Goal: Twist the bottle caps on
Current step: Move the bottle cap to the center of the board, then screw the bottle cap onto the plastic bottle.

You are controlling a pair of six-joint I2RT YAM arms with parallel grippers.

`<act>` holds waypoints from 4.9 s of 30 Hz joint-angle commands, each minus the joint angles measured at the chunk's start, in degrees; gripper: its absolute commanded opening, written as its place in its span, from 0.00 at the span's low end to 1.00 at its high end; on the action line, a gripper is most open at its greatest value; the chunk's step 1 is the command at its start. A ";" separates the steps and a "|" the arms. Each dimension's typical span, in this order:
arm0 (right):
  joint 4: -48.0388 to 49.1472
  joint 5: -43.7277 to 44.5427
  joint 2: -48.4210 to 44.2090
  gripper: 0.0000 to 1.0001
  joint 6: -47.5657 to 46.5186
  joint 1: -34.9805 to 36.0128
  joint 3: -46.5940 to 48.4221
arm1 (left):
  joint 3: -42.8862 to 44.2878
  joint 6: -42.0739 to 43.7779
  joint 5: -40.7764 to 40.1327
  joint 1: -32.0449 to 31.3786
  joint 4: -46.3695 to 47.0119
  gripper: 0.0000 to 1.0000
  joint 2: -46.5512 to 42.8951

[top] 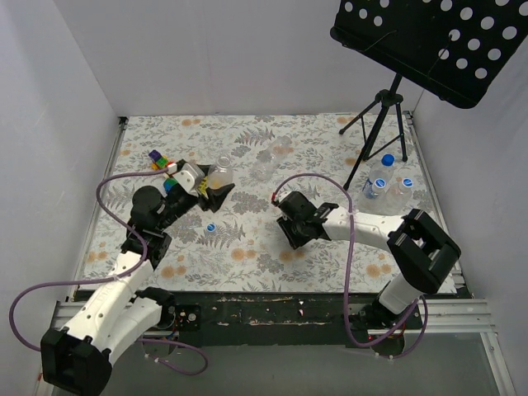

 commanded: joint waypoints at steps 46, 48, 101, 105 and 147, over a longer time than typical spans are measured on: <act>-15.08 -0.73 2.22 0.21 0.27 -0.05 9.62 | 0.54 24.99 -9.39 -21.14 -15.69 0.38 -3.57; -14.90 -1.43 -0.59 0.20 -0.95 -0.05 9.27 | 0.72 24.99 -8.42 -21.05 -16.12 0.38 -3.22; -23.69 -27.44 -25.30 0.19 -34.62 4.61 27.73 | 5.29 21.21 9.86 -25.88 -22.28 0.34 5.22; -25.79 -29.82 -24.25 0.19 -35.94 4.52 28.69 | 5.64 20.95 10.48 -25.97 -22.46 0.34 5.57; -34.23 -22.44 -13.35 0.12 -23.29 6.01 35.63 | -1.74 17.43 -3.23 -32.74 -5.14 0.23 4.69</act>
